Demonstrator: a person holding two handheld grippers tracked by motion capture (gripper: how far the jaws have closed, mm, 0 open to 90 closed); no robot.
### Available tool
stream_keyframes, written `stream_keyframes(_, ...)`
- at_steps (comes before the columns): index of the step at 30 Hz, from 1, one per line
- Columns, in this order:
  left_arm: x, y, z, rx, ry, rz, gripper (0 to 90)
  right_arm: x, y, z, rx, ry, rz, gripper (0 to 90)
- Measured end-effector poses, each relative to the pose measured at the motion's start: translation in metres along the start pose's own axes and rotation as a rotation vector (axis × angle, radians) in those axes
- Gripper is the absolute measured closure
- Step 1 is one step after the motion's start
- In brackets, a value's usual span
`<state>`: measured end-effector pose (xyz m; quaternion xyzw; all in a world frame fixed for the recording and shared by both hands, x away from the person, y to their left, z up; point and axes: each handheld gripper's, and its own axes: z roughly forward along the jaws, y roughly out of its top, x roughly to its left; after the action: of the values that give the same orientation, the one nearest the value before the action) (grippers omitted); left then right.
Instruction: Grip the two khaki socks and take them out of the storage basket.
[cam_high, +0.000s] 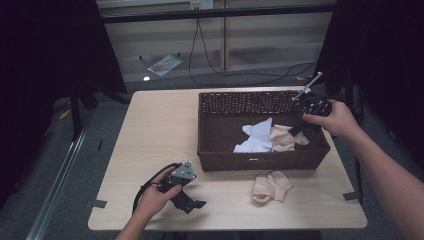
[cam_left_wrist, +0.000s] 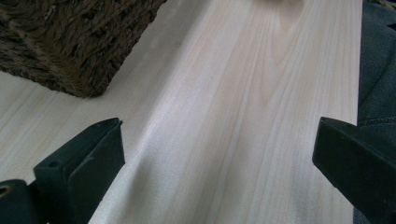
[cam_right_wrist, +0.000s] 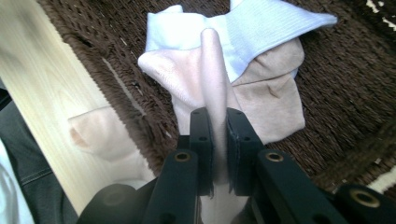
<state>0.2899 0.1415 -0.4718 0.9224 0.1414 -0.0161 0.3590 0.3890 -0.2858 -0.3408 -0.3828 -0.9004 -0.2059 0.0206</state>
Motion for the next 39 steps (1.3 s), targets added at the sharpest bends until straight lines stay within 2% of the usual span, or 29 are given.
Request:
stream_keyframes(6, 0.0, 0.0, 0.0, 0.004, 0.004, 0.001, 1.9, 0.004, 0.001, -0.017, -0.014, 0.016, -0.009, 83.6)
stream_keyframes(20, 0.0, 0.001, 0.0, 0.005, 0.004, 0.003, 1.9, 0.017, 0.006, -0.048, -0.036, 0.018, -0.039, 83.6)
stream_keyframes(27, 0.0, 0.001, 0.0, 0.006, 0.003, 0.003, 1.9, 0.024, 0.007, -0.056, -0.032, 0.024, -0.055, 83.6)
stream_keyframes(35, 0.0, 0.001, 0.0, 0.021, 0.008, 0.006, 1.9, 0.032, 0.001, -0.068, -0.056, 0.04, -0.079, 83.6)
stream_keyframes(39, -0.001, 0.001, 0.002, 0.001, 0.002, -0.002, 1.9, 0.04, -0.003, -0.07, -0.052, 0.057, -0.1, 83.6)
